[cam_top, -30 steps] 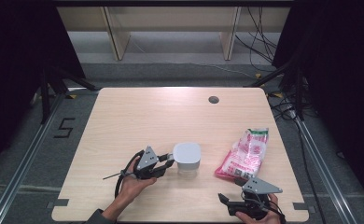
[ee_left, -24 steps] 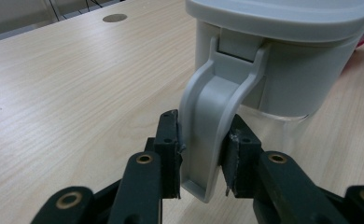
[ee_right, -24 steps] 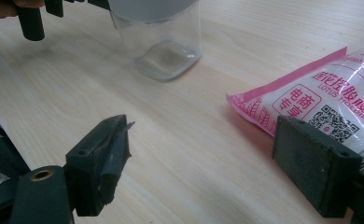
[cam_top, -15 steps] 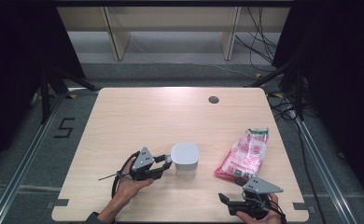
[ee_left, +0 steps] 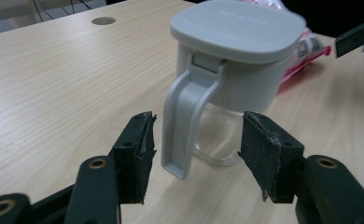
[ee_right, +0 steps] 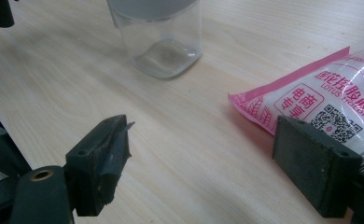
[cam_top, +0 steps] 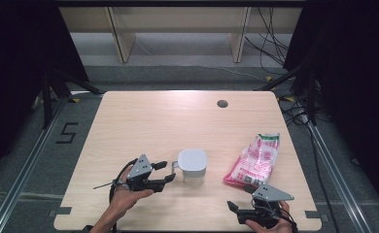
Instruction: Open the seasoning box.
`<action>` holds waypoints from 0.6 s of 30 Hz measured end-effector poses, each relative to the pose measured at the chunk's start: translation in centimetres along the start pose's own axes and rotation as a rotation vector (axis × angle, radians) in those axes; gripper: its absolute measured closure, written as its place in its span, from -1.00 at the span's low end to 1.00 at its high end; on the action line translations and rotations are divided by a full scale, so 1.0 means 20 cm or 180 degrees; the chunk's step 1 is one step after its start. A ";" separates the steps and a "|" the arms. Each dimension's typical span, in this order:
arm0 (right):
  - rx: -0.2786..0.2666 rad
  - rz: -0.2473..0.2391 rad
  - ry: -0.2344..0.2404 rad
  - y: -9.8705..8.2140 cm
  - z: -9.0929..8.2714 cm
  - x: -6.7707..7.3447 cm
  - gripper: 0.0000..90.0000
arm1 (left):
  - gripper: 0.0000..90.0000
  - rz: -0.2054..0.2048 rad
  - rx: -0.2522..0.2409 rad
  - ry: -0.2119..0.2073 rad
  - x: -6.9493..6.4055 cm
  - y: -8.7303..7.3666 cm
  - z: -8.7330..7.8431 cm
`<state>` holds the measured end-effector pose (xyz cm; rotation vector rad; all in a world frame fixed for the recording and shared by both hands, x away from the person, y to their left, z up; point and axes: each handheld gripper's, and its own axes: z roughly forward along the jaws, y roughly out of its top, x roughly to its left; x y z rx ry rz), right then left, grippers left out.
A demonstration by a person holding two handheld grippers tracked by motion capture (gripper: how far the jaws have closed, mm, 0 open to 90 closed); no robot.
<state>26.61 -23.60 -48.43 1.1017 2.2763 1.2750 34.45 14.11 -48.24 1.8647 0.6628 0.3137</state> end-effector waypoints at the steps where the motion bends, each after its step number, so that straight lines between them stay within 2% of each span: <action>1: 0.0000 0.0000 0.0000 0.00 0.00 0.00 -0.56 | 0.11 0.0000 0.0000 0.0000 0.00 0.00 0.00; 4: 0.0009 -0.0002 0.0027 0.00 0.00 0.00 -0.56 | 0.37 0.0061 -0.0046 -0.0021 -0.01 0.02 -0.03; 5: 0.0032 0.0104 0.0007 0.00 -0.01 0.01 -0.56 | 0.49 0.0103 -0.0076 0.0003 0.00 0.03 -0.04; 7: 0.0007 0.0005 -0.0018 0.00 -0.01 -0.01 -0.56 | 0.68 0.0087 -0.0131 0.0008 -0.01 0.04 -0.04; 9: 0.0004 0.0050 0.0037 0.00 0.00 0.00 -0.56 | 0.83 0.0129 -0.0139 0.0018 -0.01 0.05 -0.05; 10: 0.0007 0.0011 0.0002 0.00 0.01 0.00 -0.56 | 0.88 0.0148 -0.0163 0.0020 -0.01 0.06 -0.05; 14: 0.0017 -0.0037 0.0020 0.01 0.01 0.01 -0.56 | 0.98 0.0175 -0.0182 0.0061 -0.01 0.09 -0.06; 15: 0.0046 0.0056 0.0003 0.01 0.00 0.03 -0.56 | 0.98 0.0136 -0.0215 0.0062 0.00 0.10 -0.06; 16: 0.0023 -0.0043 -0.0005 0.01 0.01 0.01 -0.56 | 0.98 0.0140 -0.0226 0.0038 0.00 0.11 -0.06; 18: 0.0022 -0.0023 -0.0012 0.01 0.01 0.02 -0.56 | 0.98 0.0107 -0.0238 0.0048 0.00 0.13 -0.06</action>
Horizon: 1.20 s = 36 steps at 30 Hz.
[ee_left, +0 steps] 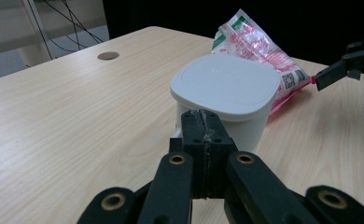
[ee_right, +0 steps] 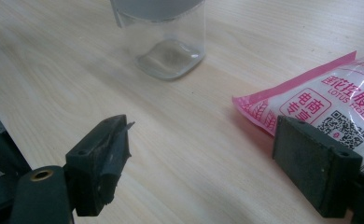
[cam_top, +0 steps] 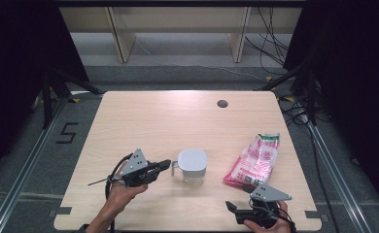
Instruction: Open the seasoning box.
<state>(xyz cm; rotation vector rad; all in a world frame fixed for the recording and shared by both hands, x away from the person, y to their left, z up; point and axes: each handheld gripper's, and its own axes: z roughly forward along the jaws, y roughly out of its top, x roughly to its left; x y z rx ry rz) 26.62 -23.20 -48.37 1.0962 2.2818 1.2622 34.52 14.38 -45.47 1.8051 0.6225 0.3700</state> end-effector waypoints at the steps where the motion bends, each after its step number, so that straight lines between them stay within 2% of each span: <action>1: 0.0000 0.0000 0.0000 0.00 0.00 0.00 -0.56 | 0.98 0.0000 0.0000 0.0000 0.00 0.00 0.00; 2: 0.0008 -0.0001 0.0030 0.00 0.00 0.00 -0.56 | 0.98 0.0056 -0.0023 0.0007 0.00 0.02 0.00; 5: 0.0023 0.0005 0.0024 0.00 0.00 0.00 -0.56 | 0.98 0.0061 -0.0026 -0.0008 0.00 0.04 0.02; 6: 0.0044 0.0070 -0.0011 0.00 0.00 0.01 -0.56 | 0.98 -0.0005 -0.0045 -0.0032 0.00 0.06 0.05; 7: 0.0020 -0.0011 0.0015 0.00 0.01 0.00 -0.56 | 0.98 -0.0022 -0.0063 -0.0049 0.00 0.06 0.06; 9: 0.0011 0.0004 -0.0027 0.00 0.01 0.01 -0.56 | 0.97 -0.0027 -0.0036 -0.0062 0.00 0.06 0.06; 10: 0.0024 -0.0052 0.0020 0.01 0.01 0.00 -0.57 | 0.97 -0.0052 -0.0031 -0.0086 -0.01 0.06 0.08; 12: 0.0021 -0.0042 0.0051 0.01 0.01 0.00 -0.58 | 0.97 -0.0033 -0.0001 -0.0059 0.00 0.06 0.09; 13: 0.0006 -0.0050 0.0053 0.01 0.01 0.00 -0.58 | 0.97 -0.0069 -0.0028 -0.0086 0.00 0.06 0.10; 14: -0.0010 -0.0069 -0.0042 0.01 0.02 0.01 -0.59 | 0.98 -0.0083 -0.0026 -0.0083 0.00 0.06 0.10; 15: -0.0004 -0.0066 -0.0065 0.02 0.02 0.01 -0.59 | 0.98 -0.0108 -0.0031 -0.0106 0.00 0.07 0.11; 16: 0.0007 -0.0046 -0.0076 0.02 0.02 0.01 -0.58 | 0.98 -0.0074 -0.0036 -0.0119 0.00 0.07 0.12; 19: -0.0028 -0.0111 -0.0074 0.02 0.02 0.01 -0.58 | 0.98 -0.0090 -0.0059 -0.0124 -0.01 0.09 0.13; 20: -0.0038 -0.0054 -0.0049 0.02 0.02 0.01 -0.58 | 0.98 -0.0056 -0.0051 -0.0140 -0.01 0.09 0.13; 22: -0.0059 -0.0084 -0.0092 0.02 0.02 0.01 -0.58 | 0.98 -0.0092 -0.0069 -0.0136 -0.01 0.09 0.14; 25: -0.0033 -0.0018 -0.0170 0.02 0.01 0.03 -0.58 | 0.98 -0.0056 -0.0034 -0.0111 0.00 0.09 0.15; 26: -0.0088 0.0016 -0.0158 0.02 0.02 0.03 -0.58 | 0.98 -0.0092 -0.0030 -0.0108 -0.01 0.08 0.15; 27: -0.0092 -0.0122 -0.0173 0.03 0.02 0.02 -0.58 | 0.97 -0.0042 0.0004 -0.0094 0.00 0.08 0.15; 28: -0.0104 -0.0139 -0.0198 0.03 0.02 0.03 -0.57 | 0.97 -0.0032 -0.0004 -0.0103 0.00 0.08 0.15; 29: -0.0115 -0.0195 -0.0149 0.03 0.04 0.02 -0.55 | 0.97 -0.0078 -0.0027 -0.0109 0.00 0.08 0.15; 30: -0.0115 -0.0195 -0.0149 0.03 0.04 0.02 -0.55 | 0.97 -0.0058 -0.0032 -0.0112 0.00 0.08 0.15; 31: -0.0099 -0.0174 -0.0210 0.04 0.03 0.03 -0.52 | 0.97 -0.0038 -0.0024 -0.0111 0.00 0.08 0.15; 32: -0.0151 -0.0262 -0.0165 0.05 0.04 0.03 -0.40 | 0.97 -0.0080 -0.0015 -0.0095 0.00 0.08 0.15; 33: -0.0151 -0.0262 -0.0165 0.05 0.04 0.03 -0.40 | 0.97 -0.0080 -0.0015 -0.0095 0.00 0.08 0.15; 34: -0.0219 -0.0380 -0.0152 0.07 0.05 0.03 -0.21 | 0.97 -0.0084 -0.0033 -0.0093 0.00 0.08 0.15; 35: -0.0223 -0.0345 -0.0131 0.08 0.06 0.05 -0.12 | 0.97 -0.0078 -0.0025 -0.0086 0.00 0.08 0.15; 36: -0.0316 -0.0470 -0.0152 0.09 0.07 0.04 -0.03 | 0.97 -0.0068 -0.0004 -0.0065 0.00 0.08 0.15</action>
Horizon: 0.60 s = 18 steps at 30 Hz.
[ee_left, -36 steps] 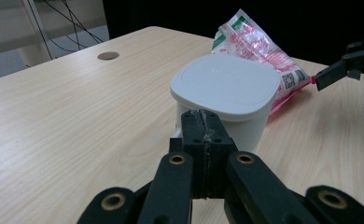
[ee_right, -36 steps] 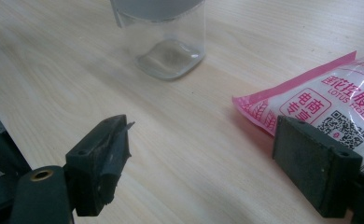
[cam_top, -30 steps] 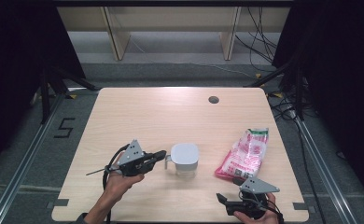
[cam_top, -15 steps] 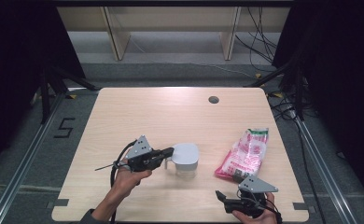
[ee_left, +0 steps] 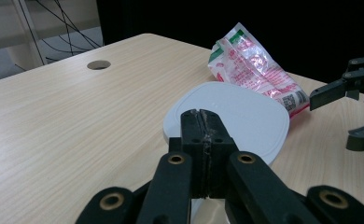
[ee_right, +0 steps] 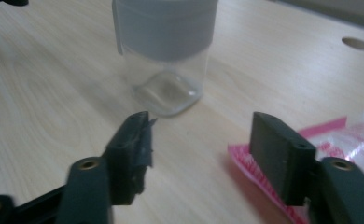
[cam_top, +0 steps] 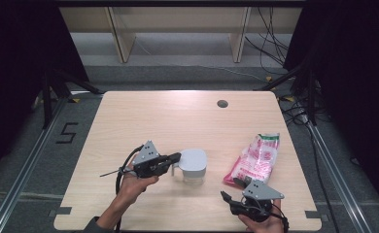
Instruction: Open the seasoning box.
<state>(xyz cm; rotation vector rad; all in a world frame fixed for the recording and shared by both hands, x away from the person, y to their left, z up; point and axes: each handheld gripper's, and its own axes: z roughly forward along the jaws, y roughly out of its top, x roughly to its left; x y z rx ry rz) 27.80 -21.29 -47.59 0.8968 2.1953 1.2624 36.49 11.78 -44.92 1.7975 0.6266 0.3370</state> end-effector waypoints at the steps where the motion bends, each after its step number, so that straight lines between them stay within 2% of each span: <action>1: -0.0021 -0.0014 0.0007 0.01 0.01 0.00 0.06 | 0.97 0.0049 -0.0001 -0.0001 0.00 0.00 0.00; 4: -0.0031 -0.0062 0.0081 0.05 0.04 -0.01 0.32 | 0.97 0.0049 -0.0005 -0.0007 0.01 0.00 0.00; 5: -0.0081 -0.0055 0.0088 0.06 0.06 -0.01 0.38 | 0.97 0.0052 -0.0009 0.0000 0.00 0.00 0.00; 6: -0.0054 -0.0066 0.0155 0.07 0.08 -0.02 0.44 | 0.97 0.0052 -0.0009 0.0000 0.00 0.00 0.00; 9: -0.0045 -0.0112 0.0166 0.10 0.12 -0.02 0.62 | 0.97 0.0056 -0.0007 0.0017 0.00 0.00 0.00; 12: -0.0040 -0.0099 0.0205 0.12 0.14 -0.02 0.75 | 0.97 0.0074 -0.0005 0.0010 0.00 0.00 0.00; 13: -0.0088 -0.0174 0.0191 0.13 0.15 -0.03 0.76 | 0.97 0.0074 -0.0005 0.0010 0.00 0.00 0.00; 15: -0.0048 -0.0121 0.0179 0.14 0.15 -0.03 0.80 | 0.97 0.0058 -0.0007 0.0011 0.00 0.00 0.00; 16: -0.0097 -0.0145 0.0195 0.14 0.18 -0.04 0.87 | 0.98 -0.0011 -0.0016 -0.0014 0.01 0.00 0.00; 18: -0.0061 -0.0089 0.0229 0.14 0.18 -0.05 0.92 | 0.98 0.0003 -0.0010 -0.0012 0.01 -0.01 -0.01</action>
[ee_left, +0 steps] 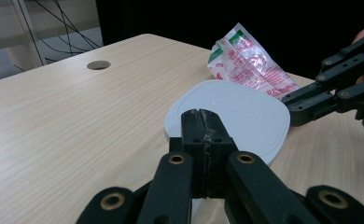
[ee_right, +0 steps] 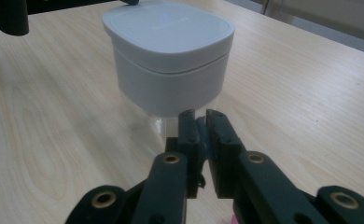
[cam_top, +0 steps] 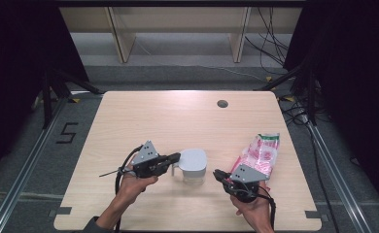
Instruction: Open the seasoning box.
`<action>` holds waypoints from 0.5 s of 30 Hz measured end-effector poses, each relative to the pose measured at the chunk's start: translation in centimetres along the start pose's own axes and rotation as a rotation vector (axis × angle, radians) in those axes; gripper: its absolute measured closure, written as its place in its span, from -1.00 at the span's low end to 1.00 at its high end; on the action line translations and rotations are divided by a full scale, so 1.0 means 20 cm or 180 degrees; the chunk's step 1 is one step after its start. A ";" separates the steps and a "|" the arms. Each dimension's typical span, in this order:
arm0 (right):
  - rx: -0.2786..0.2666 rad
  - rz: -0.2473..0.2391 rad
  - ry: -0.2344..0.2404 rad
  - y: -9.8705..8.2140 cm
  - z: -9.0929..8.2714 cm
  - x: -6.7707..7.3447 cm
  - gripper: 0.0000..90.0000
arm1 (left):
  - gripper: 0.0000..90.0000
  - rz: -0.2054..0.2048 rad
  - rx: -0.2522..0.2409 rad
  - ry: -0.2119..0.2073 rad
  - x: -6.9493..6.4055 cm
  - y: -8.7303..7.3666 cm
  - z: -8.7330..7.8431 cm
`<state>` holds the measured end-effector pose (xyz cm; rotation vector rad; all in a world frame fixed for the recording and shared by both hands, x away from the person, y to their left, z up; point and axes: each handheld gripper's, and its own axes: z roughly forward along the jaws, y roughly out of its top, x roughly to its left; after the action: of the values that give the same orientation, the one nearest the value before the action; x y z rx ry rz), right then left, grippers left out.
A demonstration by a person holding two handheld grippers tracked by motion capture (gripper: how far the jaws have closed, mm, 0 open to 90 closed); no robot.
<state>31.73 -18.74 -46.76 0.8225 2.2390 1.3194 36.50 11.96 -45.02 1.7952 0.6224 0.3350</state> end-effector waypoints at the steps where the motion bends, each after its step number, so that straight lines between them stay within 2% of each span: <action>1: 0.0000 0.0000 0.0000 0.00 0.00 0.00 0.92 | 0.98 0.0000 0.0000 0.0000 0.00 0.00 0.00; 2: -0.0022 -0.0052 -0.0013 0.00 0.01 -0.01 0.94 | 0.98 0.0012 -0.0005 0.0012 0.00 0.00 0.00; 3: -0.0035 -0.0043 0.0032 0.01 0.02 0.00 0.97 | 0.98 0.0014 -0.0006 0.0010 0.00 0.00 0.00; 6: -0.0039 -0.0054 0.0004 0.02 0.02 0.00 1.00 | 0.98 0.0015 -0.0009 0.0013 0.00 0.00 0.00; 9: 0.0039 0.0009 0.0046 0.03 0.02 0.00 1.00 | 0.98 0.0047 0.0005 0.0020 -0.01 0.00 0.00; 11: -0.0004 -0.0026 0.0092 0.03 0.03 -0.01 1.00 | 0.98 0.0117 -0.0003 0.0006 0.00 0.00 0.00; 12: -0.0006 -0.0064 0.0083 0.04 0.03 -0.01 1.00 | 0.98 0.0026 -0.0007 0.0033 -0.01 0.00 0.00; 13: -0.0001 -0.0033 0.0053 0.05 0.03 0.00 1.00 | 0.98 0.0034 0.0003 0.0042 -0.01 0.00 -0.01; 14: -0.0014 -0.0056 0.0091 0.05 0.03 0.00 1.00 | 0.98 0.0022 -0.0011 0.0006 -0.01 0.00 0.00; 15: 0.0013 0.0022 0.0065 0.05 0.02 0.01 1.00 | 0.98 0.0011 -0.0017 0.0017 -0.01 0.00 0.00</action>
<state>32.18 -17.92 -46.08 0.8223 2.2571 1.3325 36.31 11.91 -45.05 1.7910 0.6217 0.3437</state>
